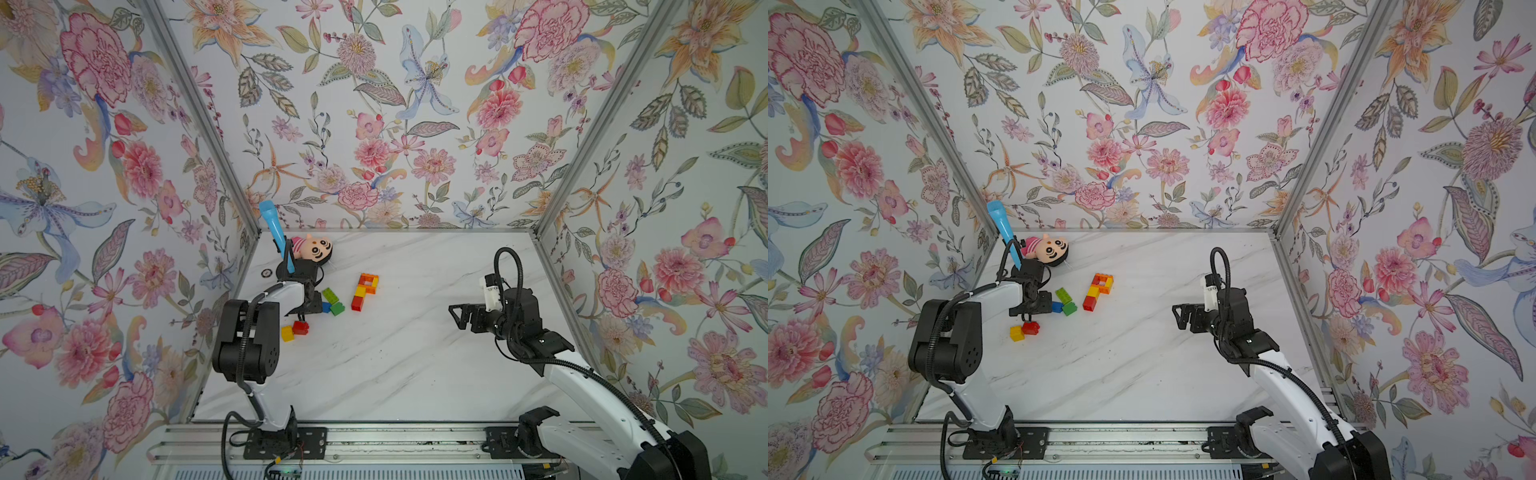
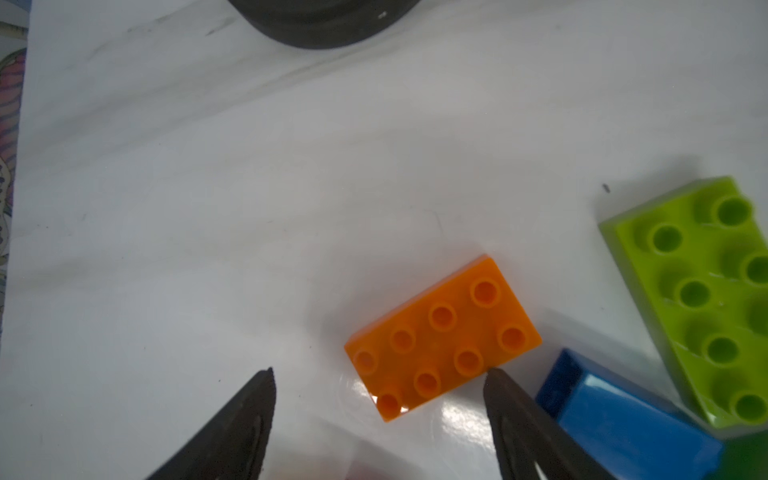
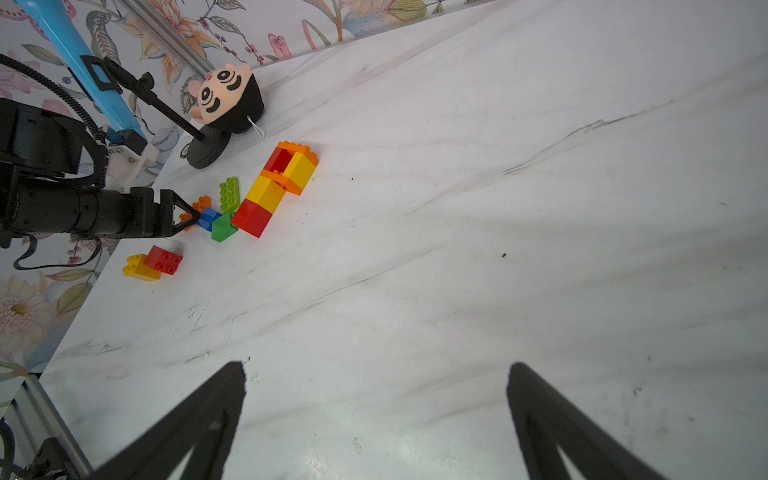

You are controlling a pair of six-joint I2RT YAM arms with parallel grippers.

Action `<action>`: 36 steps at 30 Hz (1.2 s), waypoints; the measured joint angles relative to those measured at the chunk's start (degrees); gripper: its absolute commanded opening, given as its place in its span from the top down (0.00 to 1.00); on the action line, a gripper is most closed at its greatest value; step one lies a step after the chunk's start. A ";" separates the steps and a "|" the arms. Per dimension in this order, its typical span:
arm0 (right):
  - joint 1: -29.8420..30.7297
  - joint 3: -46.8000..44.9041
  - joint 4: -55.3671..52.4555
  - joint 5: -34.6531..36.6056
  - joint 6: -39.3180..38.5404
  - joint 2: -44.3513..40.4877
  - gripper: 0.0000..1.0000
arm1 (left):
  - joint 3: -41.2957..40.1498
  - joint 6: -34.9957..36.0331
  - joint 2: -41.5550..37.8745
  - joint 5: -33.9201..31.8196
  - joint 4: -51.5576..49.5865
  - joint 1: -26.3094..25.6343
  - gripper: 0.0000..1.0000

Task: Assemble the letter p with lego
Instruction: Pick up the lego brick from the center of the board.

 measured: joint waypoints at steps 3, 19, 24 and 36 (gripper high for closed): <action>0.00 0.00 0.00 0.00 0.00 0.00 0.00 | 0.37 0.26 0.61 0.33 1.36 0.00 0.15; 0.00 0.00 0.02 -0.04 0.00 0.11 0.00 | 1.29 0.17 2.71 1.84 4.35 -0.57 0.66; 0.00 0.00 0.02 -0.02 0.02 0.15 0.00 | -0.39 -0.39 1.18 2.14 4.66 -1.31 0.73; 0.00 0.00 -0.44 0.81 0.00 0.04 0.00 | -3.28 -1.84 -9.51 1.99 1.42 -6.45 0.76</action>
